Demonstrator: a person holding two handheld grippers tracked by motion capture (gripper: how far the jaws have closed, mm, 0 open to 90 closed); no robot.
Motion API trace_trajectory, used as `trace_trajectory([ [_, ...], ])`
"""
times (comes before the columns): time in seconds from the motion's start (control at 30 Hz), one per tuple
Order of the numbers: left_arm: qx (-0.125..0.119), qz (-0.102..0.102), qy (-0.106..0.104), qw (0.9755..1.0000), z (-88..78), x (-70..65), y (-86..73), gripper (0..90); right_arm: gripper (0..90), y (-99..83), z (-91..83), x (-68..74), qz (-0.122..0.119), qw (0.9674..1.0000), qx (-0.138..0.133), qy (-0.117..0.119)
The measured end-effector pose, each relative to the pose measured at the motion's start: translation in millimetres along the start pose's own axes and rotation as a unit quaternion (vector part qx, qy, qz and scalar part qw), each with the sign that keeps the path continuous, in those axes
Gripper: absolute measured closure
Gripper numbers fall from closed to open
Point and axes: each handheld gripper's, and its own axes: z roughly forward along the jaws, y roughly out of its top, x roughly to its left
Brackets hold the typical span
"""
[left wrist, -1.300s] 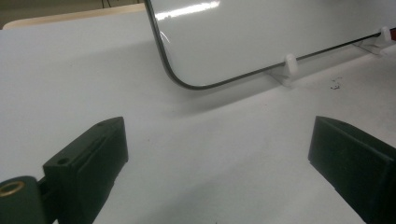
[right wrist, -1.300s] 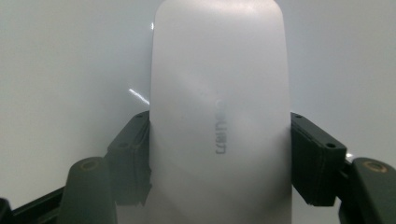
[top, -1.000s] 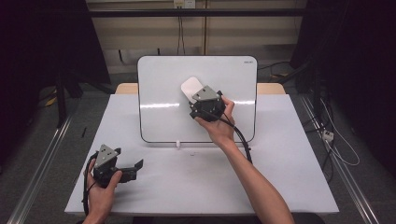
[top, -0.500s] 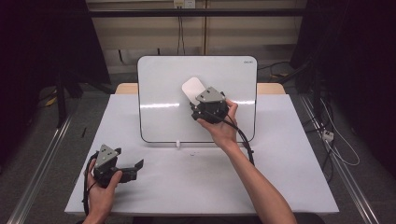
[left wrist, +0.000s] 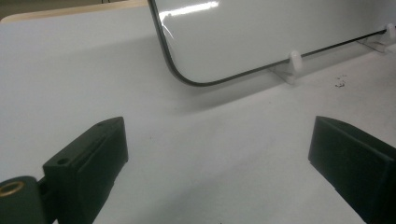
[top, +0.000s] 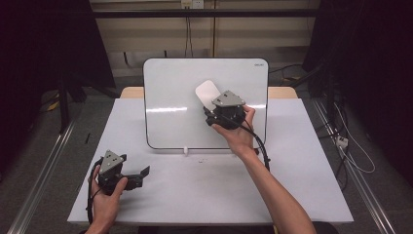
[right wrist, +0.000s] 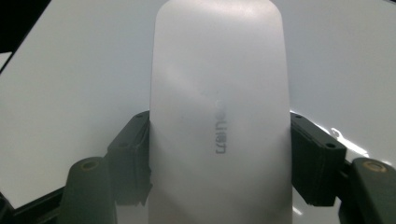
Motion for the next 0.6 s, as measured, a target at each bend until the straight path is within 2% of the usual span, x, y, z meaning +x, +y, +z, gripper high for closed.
trace_trajectory([
  [0.27, -0.004, 0.0, 0.008, 1.0, -1.5, -0.4, 0.2, 4.5, 32.1, -6.0, -12.0, -8.9, 0.003, 1.0, 0.001, -0.006],
  [0.6, -0.004, 0.001, 0.008, 1.0, -1.6, -2.4, 0.9, 4.5, 32.0, -15.3, -28.2, -22.3, 0.013, 0.9996, -0.002, -0.023],
])
